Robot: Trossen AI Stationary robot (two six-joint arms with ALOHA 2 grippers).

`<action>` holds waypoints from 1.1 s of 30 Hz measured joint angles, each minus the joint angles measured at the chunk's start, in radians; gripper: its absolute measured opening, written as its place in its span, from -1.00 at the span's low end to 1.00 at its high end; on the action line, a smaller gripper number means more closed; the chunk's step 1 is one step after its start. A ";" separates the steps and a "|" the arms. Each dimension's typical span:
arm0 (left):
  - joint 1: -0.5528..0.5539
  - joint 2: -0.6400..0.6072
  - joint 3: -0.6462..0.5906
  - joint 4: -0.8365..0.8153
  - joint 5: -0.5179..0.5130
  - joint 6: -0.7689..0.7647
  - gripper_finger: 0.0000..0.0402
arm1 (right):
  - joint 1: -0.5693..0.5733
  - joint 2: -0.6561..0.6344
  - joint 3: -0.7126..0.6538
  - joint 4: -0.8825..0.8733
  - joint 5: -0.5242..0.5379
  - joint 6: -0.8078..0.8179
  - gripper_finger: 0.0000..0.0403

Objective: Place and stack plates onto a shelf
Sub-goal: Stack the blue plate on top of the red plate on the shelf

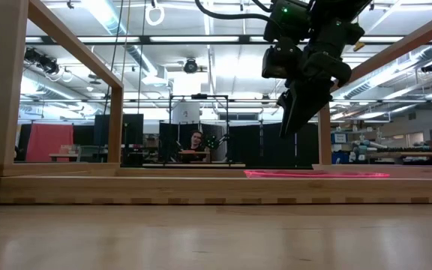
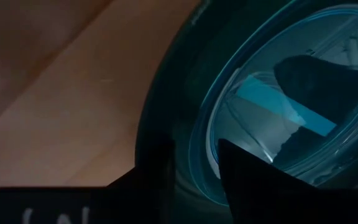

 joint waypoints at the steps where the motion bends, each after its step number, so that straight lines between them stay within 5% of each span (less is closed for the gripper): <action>1: 0.000 0.000 0.000 -0.001 0.000 0.000 -0.42 | 0.000 0.000 0.000 0.000 0.000 0.000 -0.16; 18: 0.000 0.000 0.000 0.001 0.000 -0.002 -0.96 | 0.000 0.000 0.000 0.000 0.000 0.000 -0.16; 33: 0.000 -0.041 0.000 0.008 0.086 -0.003 -0.98 | 0.000 0.000 0.000 0.000 0.000 0.000 -0.16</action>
